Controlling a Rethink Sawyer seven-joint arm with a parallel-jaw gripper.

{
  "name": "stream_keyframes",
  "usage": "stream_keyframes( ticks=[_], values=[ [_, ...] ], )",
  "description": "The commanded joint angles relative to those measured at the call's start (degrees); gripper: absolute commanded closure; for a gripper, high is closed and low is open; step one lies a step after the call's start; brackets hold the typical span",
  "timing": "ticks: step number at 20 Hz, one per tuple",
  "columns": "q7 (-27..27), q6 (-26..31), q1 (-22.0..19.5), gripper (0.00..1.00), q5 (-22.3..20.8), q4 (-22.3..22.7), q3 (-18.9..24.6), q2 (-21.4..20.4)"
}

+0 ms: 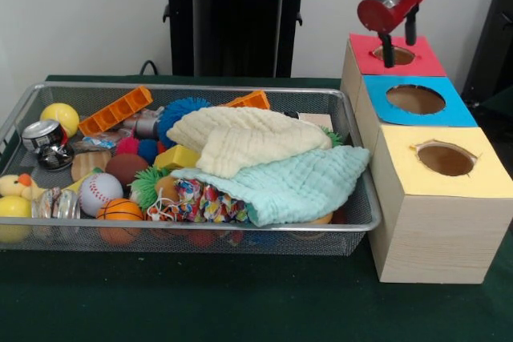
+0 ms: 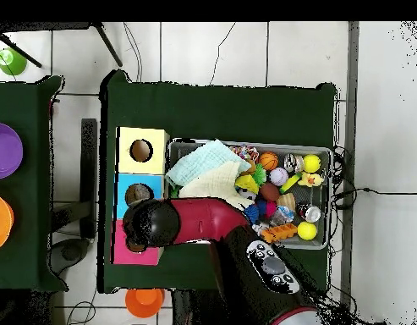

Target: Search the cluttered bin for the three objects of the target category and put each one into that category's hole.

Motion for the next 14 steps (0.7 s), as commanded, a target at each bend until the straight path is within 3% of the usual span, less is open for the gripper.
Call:
stream_keyframes(
  ticks=[1, 6, 14],
  values=[
    [9.13, 1.94, -0.75, 0.0, -5.87, -4.07, -8.59, -1.46],
    [5.37, 3.03, -3.48, 0.0, -7.31, -3.53, -8.37, -3.18],
    [-5.28, 6.18, -13.36, 0.0, -11.82, -2.52, -4.61, -5.18]
  ],
)
